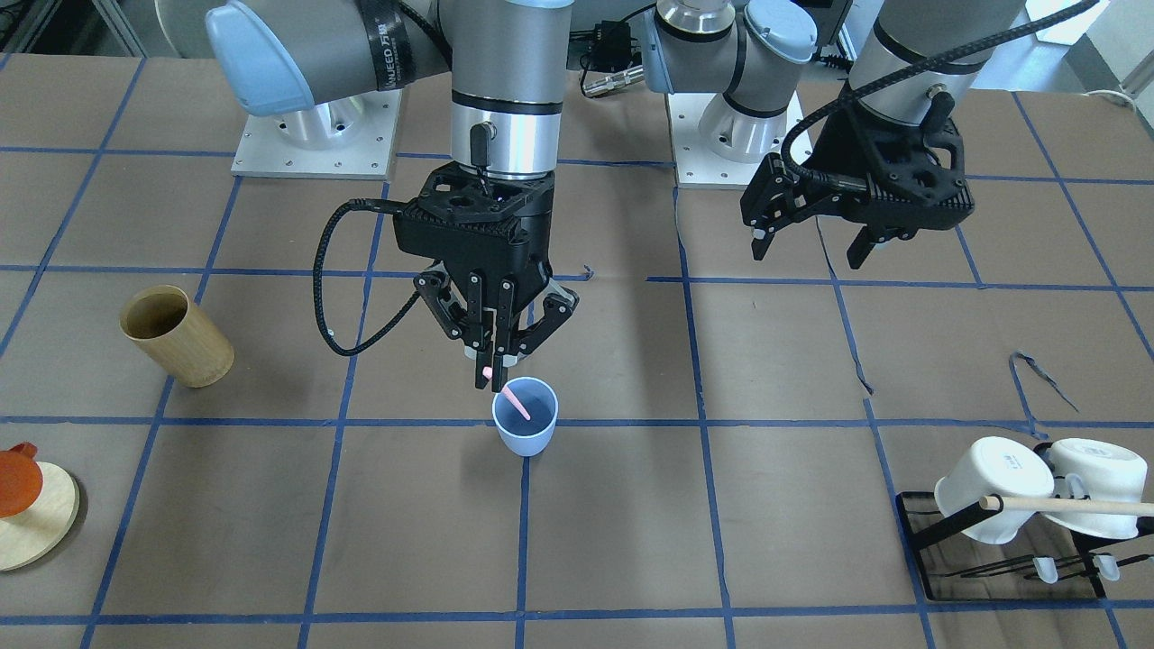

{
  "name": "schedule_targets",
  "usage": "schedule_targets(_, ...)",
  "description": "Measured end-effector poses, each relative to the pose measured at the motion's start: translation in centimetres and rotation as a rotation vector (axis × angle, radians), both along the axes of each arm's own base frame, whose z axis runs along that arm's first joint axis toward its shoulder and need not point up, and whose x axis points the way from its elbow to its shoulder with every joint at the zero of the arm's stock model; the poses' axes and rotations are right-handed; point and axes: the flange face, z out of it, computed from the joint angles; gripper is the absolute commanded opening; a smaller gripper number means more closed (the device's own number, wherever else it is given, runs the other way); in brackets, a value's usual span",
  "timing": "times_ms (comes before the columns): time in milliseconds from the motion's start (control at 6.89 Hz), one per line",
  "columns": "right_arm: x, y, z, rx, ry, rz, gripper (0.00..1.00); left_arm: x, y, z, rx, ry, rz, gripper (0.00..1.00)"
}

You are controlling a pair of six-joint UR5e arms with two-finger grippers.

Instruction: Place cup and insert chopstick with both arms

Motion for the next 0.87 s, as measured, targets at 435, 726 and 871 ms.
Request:
schedule_targets(435, -0.13, 0.46, -1.09, 0.009, 0.002, -0.025, 0.85, 0.07, -0.08, 0.08, -0.002, 0.001, 0.002, 1.0)
schedule_targets(726, 0.02, 0.5, -0.83, 0.003, -0.005, -0.025, 1.0, 0.04, -0.08, 0.05, -0.001, 0.0, 0.002, 1.0)
schedule_targets(871, 0.04, 0.49, -0.22, -0.006, -0.009, -0.022, 1.0, 0.04, -0.08, 0.05, -0.001, 0.0, 0.002, 1.0)
